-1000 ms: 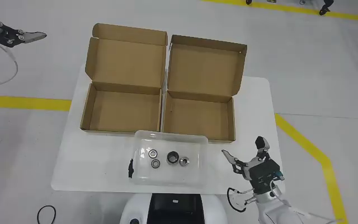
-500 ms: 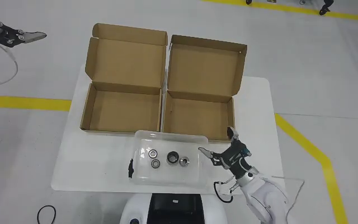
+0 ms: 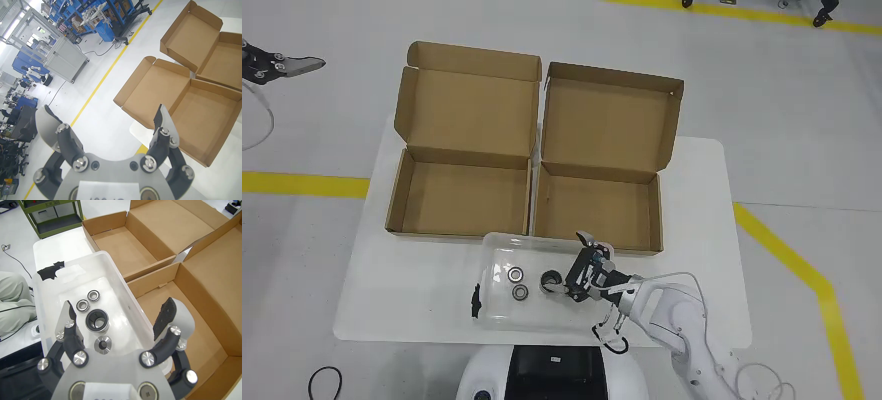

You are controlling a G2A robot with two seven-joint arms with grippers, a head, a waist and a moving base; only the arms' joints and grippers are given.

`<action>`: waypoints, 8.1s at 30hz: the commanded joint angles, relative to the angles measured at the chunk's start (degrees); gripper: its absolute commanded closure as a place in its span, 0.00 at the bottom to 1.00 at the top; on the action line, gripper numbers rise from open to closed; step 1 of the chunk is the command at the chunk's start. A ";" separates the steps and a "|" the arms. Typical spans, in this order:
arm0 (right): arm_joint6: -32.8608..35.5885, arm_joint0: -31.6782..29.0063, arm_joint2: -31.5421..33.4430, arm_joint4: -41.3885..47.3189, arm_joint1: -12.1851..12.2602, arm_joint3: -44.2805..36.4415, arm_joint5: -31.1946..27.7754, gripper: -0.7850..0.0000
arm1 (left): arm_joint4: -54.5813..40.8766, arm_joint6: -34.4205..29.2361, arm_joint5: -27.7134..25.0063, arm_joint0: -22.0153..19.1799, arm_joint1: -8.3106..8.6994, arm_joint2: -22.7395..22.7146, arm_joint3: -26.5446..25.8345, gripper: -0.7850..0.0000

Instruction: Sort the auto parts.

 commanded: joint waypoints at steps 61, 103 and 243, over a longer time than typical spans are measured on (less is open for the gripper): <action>25.38 11.99 -15.74 -2.78 -0.59 8.24 0.53 0.54 | 0.00 0.00 0.00 0.00 0.00 0.00 0.00 0.00; -4.94 18.95 -11.15 15.92 0.14 4.91 -5.81 1.00 | 0.00 0.00 0.00 0.00 0.00 0.00 0.00 0.00; 27.11 39.17 -21.61 13.96 -7.70 33.70 32.84 0.05 | 0.00 0.00 0.00 0.00 0.00 0.00 0.00 0.00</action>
